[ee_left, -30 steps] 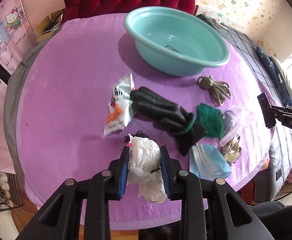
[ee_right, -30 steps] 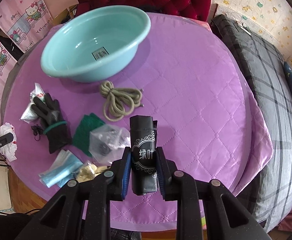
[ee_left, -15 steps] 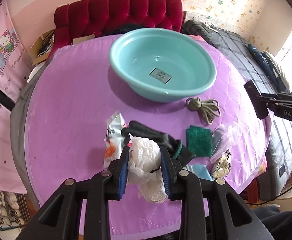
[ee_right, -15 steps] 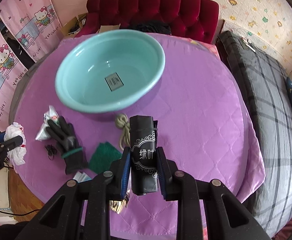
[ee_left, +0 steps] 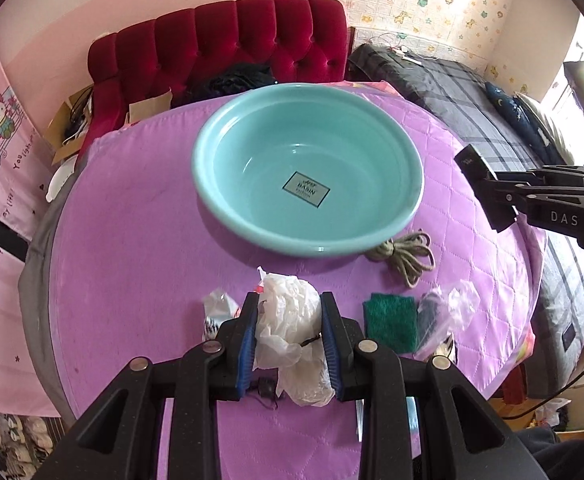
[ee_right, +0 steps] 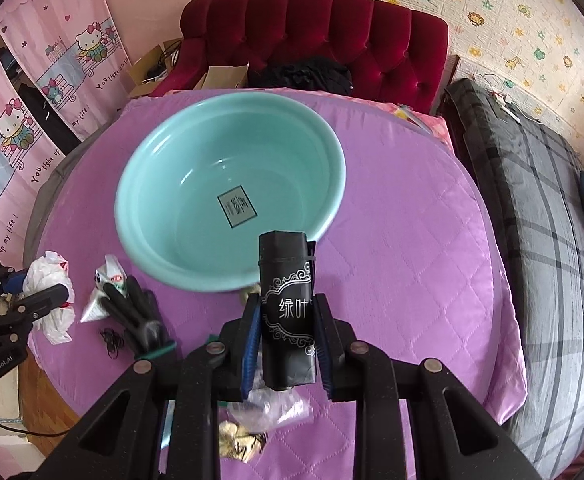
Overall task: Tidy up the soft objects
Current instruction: 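Carry the black case and white bag with both tools over the teal basin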
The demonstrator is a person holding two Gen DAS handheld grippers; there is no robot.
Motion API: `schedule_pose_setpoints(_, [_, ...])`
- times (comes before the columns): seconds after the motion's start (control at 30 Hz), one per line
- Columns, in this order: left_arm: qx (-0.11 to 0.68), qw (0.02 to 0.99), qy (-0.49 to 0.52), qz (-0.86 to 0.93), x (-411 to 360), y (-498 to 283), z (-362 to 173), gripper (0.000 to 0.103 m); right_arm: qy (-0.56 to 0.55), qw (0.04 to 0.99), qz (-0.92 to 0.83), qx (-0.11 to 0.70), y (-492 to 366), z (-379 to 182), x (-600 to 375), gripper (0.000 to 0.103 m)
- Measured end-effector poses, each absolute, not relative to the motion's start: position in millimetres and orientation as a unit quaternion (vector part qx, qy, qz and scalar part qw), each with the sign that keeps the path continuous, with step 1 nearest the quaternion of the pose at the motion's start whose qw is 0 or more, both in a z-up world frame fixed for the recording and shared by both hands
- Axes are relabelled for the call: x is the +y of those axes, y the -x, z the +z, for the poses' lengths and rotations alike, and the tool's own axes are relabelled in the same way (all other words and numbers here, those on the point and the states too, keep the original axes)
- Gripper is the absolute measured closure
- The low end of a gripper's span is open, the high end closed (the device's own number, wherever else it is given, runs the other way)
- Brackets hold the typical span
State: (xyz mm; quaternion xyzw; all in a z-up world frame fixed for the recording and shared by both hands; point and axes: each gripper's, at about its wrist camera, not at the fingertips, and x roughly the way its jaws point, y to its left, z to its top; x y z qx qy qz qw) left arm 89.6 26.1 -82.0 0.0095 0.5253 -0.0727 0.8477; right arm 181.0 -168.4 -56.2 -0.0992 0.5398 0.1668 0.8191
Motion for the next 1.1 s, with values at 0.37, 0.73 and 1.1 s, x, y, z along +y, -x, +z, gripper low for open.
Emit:
schedule_pose_setpoints(0.37, [0.523,0.848,-0.017,-0.080,18.9,-137.2,-82.7,0.071,0.095,0.818,0.182,0.538,-218.0,-59.5,-142.7,0.077])
schedule_pose_setpoints(0.73, [0.531,0.843,-0.017,-0.084,9.9,-182.6,-100.7,0.071,0.078,0.813,0.187,0.546,-257.6,-79.6,-122.7,0.076])
schedule_pose_setpoints(1.1, [0.542,0.835,-0.008,-0.090,8.6,-222.8,-126.7,0.071,0.064,0.804,0.191,0.559,-293.3,-109.0,-105.6,0.076])
